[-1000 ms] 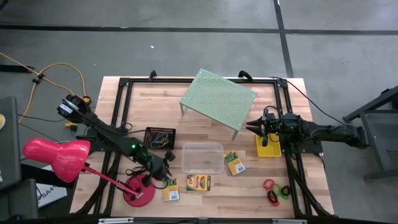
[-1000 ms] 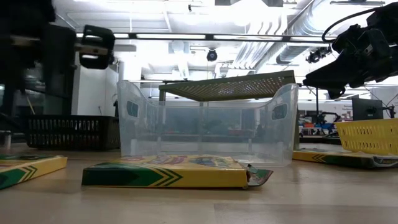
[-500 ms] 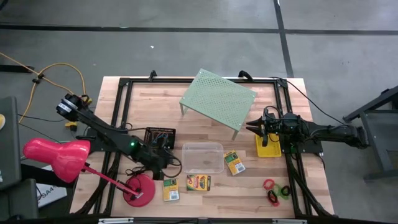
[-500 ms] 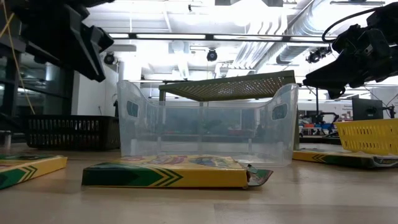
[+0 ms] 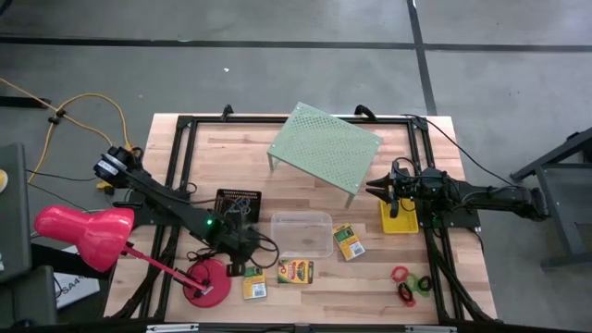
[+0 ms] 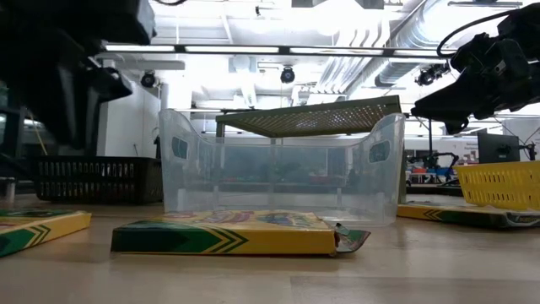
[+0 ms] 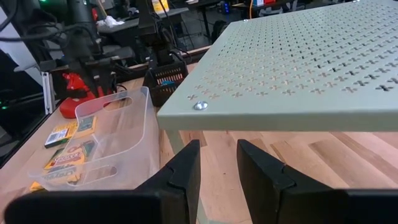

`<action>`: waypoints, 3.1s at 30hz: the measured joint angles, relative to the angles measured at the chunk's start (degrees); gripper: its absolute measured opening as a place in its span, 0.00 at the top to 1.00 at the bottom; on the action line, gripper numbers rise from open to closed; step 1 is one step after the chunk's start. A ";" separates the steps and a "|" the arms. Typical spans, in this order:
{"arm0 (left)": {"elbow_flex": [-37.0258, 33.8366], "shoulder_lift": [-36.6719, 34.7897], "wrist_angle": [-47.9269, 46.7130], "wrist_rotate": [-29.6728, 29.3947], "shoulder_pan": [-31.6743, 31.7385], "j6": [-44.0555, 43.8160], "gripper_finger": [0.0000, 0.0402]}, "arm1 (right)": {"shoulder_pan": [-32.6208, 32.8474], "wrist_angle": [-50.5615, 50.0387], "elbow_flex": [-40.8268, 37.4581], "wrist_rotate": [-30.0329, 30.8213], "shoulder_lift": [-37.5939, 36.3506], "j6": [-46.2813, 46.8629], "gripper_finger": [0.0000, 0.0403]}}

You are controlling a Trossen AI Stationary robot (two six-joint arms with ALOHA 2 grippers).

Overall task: Pick & Place Office Desk Supplies
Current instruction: Put the left yellow crayon box into the transparent bin

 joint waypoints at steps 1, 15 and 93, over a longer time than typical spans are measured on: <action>0.00 0.16 -0.22 0.84 -0.12 -0.07 0.84 | -0.01 -0.03 0.00 0.00 0.01 0.00 0.77; -0.02 5.61 1.50 10.27 -0.09 9.52 0.84 | -0.01 0.05 0.00 0.02 -0.01 0.00 0.77; -0.07 9.77 6.65 19.30 -4.33 4.73 0.84 | 0.00 -0.09 0.00 -0.02 0.00 -0.01 0.77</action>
